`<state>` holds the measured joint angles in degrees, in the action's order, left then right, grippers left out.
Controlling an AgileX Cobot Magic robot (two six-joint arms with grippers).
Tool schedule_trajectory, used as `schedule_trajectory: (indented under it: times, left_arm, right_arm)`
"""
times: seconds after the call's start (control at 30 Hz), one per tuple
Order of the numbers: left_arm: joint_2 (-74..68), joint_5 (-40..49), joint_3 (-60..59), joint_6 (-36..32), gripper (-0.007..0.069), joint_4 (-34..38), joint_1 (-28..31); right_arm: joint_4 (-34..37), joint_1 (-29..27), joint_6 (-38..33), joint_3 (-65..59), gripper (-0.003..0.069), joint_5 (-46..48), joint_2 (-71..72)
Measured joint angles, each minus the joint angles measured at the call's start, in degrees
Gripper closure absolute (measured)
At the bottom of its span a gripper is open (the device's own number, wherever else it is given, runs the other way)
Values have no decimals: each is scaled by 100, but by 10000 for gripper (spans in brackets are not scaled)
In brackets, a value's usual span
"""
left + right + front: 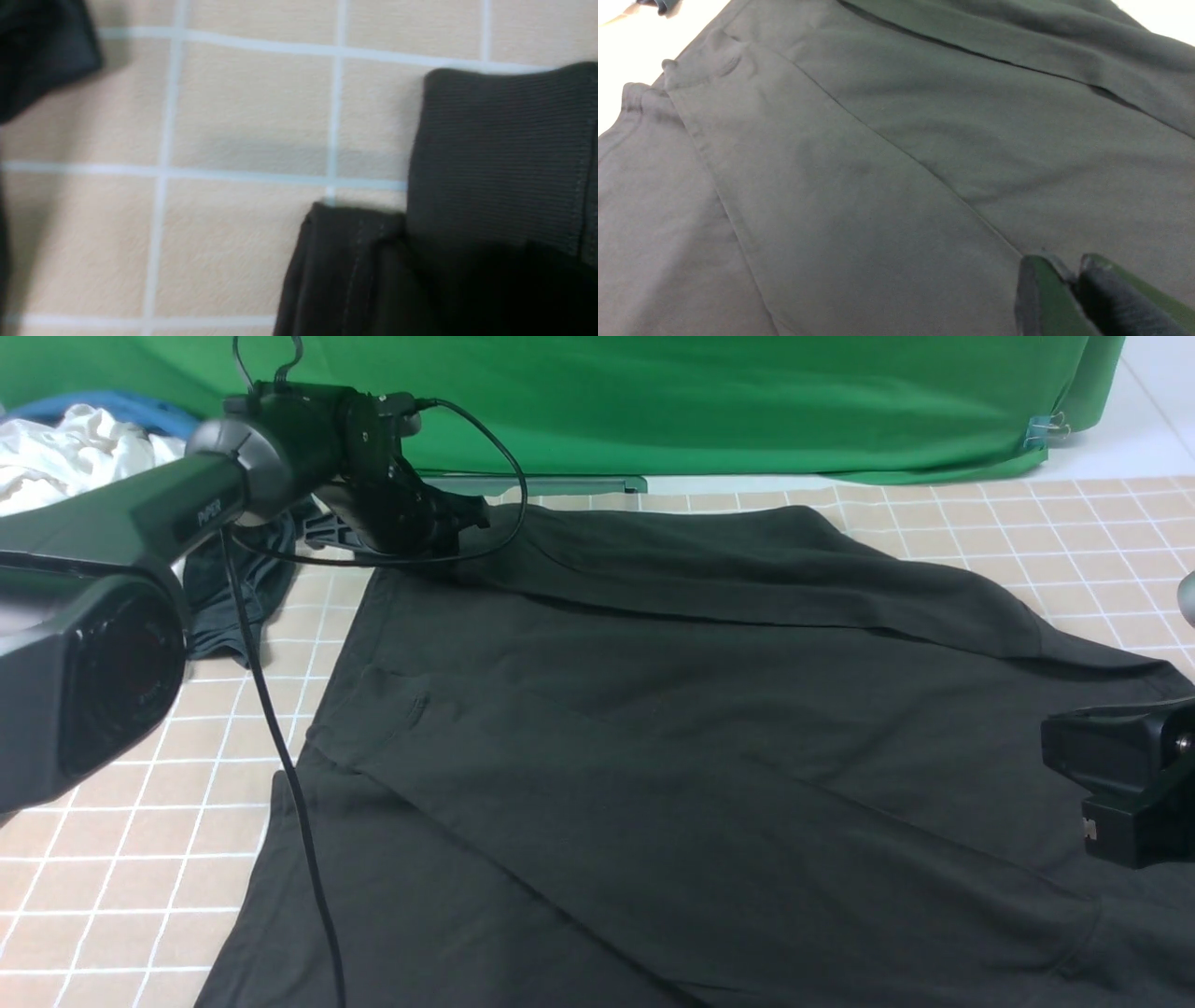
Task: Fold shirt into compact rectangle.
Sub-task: 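Grab the top left corner of the dark shirt with the left gripper, then fold the left side of the dark shirt inward over its body with the left gripper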
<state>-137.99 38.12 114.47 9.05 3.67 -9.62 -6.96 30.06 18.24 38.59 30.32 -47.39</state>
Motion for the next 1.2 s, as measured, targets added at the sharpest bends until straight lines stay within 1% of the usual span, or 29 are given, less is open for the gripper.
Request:
schedule_trajectory:
  times: [0.03,0.07,0.1,0.13,0.27,0.37,0.47,0.57,0.73,0.9,1.03,1.13,1.2]
  left_arm:
    - [0,-8,0,-54,487,46,0]
    - [-2,-8,0,-54,510,53,0]
    - [-2,-12,0,-101,560,99,0]
    - [-2,5,0,-115,573,120,0]
    - [63,225,0,-156,574,130,0]
    - [332,584,0,-183,574,130,0]
    - [737,978,0,-454,574,134,0]
    - [1093,1237,0,-579,574,142,-5]
    - [1615,2135,0,-624,574,142,-5]
    - [1885,2853,-23,-624,574,142,-19]
    - [2190,3082,-358,-624,574,115,-77]
    - [2592,3103,-983,-543,574,49,-216]
    - [2947,3025,-1623,-354,574,-106,-348]
  right_arm:
    - [0,0,0,0,515,0,0]
    - [0,0,0,0,515,0,0]
    - [0,0,0,0,515,6,0]
    - [0,0,0,0,515,11,0]
    - [0,0,0,0,515,17,0]
    - [0,0,0,0,515,22,0]
    - [0,0,0,0,515,20,0]
    - [0,0,0,0,515,20,0]
    - [0,0,0,0,515,20,0]
    - [0,0,-2,0,515,20,0]
    - [0,0,-7,0,509,20,0]
    - [0,0,-7,0,498,20,0]
    - [0,0,-24,0,495,20,0]
